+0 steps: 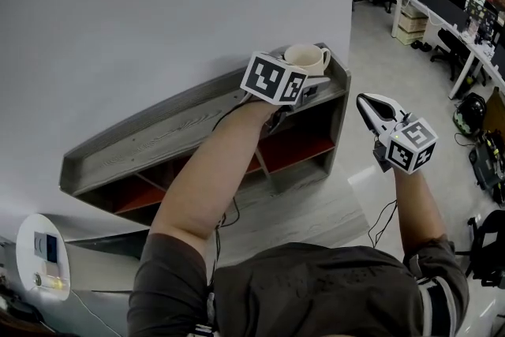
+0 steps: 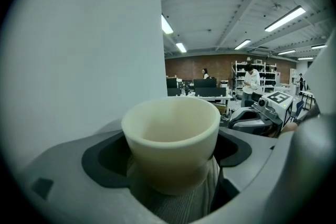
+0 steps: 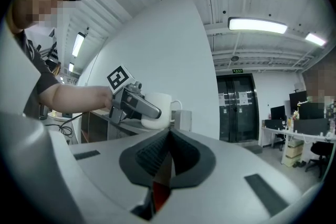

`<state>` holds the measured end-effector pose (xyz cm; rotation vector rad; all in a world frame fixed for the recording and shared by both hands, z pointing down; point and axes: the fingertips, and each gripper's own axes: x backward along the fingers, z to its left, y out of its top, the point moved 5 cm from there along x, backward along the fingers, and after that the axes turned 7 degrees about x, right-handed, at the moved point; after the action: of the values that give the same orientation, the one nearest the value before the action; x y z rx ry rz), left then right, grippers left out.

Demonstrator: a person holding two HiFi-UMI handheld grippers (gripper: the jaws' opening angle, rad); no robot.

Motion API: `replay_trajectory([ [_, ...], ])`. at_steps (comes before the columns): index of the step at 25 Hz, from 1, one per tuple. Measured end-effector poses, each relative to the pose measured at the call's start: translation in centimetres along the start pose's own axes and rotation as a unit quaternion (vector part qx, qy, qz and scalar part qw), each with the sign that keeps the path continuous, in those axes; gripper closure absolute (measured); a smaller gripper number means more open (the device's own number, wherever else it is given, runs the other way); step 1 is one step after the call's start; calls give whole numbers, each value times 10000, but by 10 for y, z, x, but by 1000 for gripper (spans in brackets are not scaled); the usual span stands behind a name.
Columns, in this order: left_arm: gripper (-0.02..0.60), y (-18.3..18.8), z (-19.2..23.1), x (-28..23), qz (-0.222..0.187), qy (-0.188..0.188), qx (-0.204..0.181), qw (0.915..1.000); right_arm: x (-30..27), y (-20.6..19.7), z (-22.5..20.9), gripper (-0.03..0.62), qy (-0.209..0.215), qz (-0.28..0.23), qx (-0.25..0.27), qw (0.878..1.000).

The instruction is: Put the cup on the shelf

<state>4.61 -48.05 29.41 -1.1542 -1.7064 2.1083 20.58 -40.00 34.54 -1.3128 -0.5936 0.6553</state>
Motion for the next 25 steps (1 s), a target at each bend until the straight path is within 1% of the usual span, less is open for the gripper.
replay_trajectory([
  [4, 143, 5, 5, 14, -279, 180, -115, 9994, -10, 5, 4, 602, 85, -43, 31, 9999],
  [9, 143, -2, 5, 53, -415, 286, -111, 9987, -17, 16, 23, 602, 327, -140, 95, 9993],
  [13, 144, -17, 15, 103, -644, 503, 14, 9967, -36, 32, 53, 602, 786, -245, 100, 9966],
  [18, 146, -45, 30, 187, -966, 838, 246, 9915, -78, 58, 112, 602, 1501, -365, -36, 9880],
  [20, 147, -60, 33, 224, -1110, 1114, 270, 9872, -94, 69, 142, 602, 1840, -440, -44, 9819],
  [21, 147, -68, 35, 244, -1213, 1308, 245, 9837, -102, 74, 159, 602, 2035, -482, -24, 9779],
  [23, 152, -86, 35, 287, -1418, 1741, 207, 9742, -120, 85, 194, 602, 2467, -585, 24, 9673],
  [25, 171, -108, 32, 329, -1546, 2158, 283, 9637, -138, 94, 230, 602, 2905, -712, 48, 9542],
])
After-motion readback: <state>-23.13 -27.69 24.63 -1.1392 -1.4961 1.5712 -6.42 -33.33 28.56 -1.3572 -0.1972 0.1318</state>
